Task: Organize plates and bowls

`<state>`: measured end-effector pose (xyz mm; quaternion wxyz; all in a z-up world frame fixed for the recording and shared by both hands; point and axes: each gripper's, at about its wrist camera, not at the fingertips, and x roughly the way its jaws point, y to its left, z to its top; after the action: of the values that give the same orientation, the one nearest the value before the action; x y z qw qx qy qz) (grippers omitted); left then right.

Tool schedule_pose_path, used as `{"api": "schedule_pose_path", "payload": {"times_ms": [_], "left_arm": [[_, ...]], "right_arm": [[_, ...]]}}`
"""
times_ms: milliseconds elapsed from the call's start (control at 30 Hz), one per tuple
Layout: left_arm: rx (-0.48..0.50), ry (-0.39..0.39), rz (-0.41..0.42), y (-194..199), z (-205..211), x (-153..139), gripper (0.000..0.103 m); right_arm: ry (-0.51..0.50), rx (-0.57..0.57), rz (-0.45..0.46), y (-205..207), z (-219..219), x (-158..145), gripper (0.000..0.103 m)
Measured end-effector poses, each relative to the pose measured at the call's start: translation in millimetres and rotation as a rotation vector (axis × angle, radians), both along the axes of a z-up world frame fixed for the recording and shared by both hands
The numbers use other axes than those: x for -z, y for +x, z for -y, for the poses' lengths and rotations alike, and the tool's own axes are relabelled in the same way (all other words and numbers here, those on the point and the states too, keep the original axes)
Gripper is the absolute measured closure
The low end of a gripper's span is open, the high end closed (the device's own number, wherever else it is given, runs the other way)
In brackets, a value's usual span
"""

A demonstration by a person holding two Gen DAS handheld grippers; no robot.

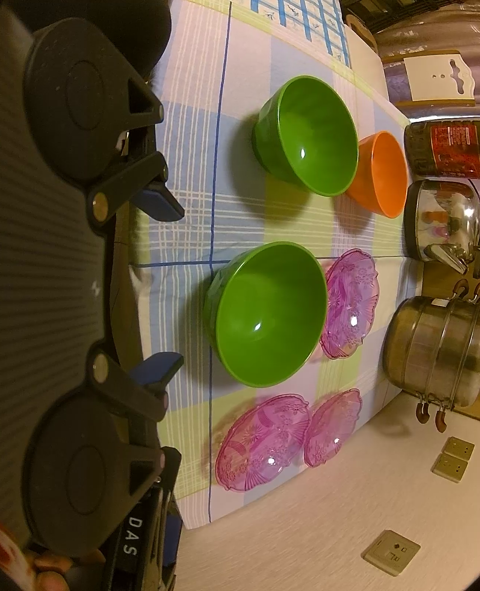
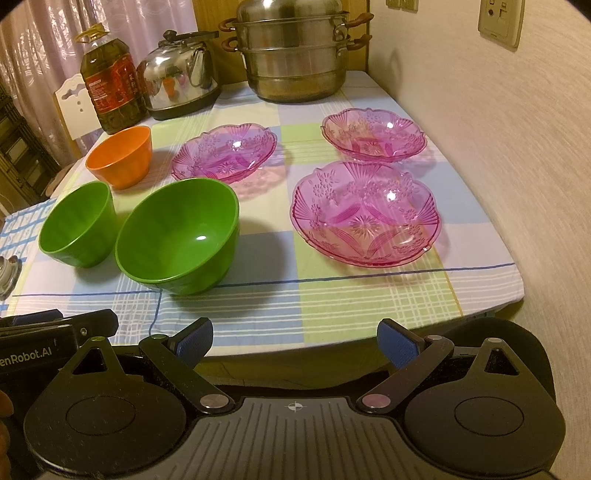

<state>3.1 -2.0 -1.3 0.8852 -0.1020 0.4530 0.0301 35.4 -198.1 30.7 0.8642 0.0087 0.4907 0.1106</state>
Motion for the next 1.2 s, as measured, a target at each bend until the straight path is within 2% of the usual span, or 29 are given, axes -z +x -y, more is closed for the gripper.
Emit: {"api": "schedule_pose_path", "payload": {"times_ms": [1200], "left_arm": [[-0.004, -0.009, 0.007, 2.0, 2.3, -0.2, 0.028]], "right_arm": [[0.009, 0.014, -0.002, 2.4, 3.4, 1.0, 0.007]]}}
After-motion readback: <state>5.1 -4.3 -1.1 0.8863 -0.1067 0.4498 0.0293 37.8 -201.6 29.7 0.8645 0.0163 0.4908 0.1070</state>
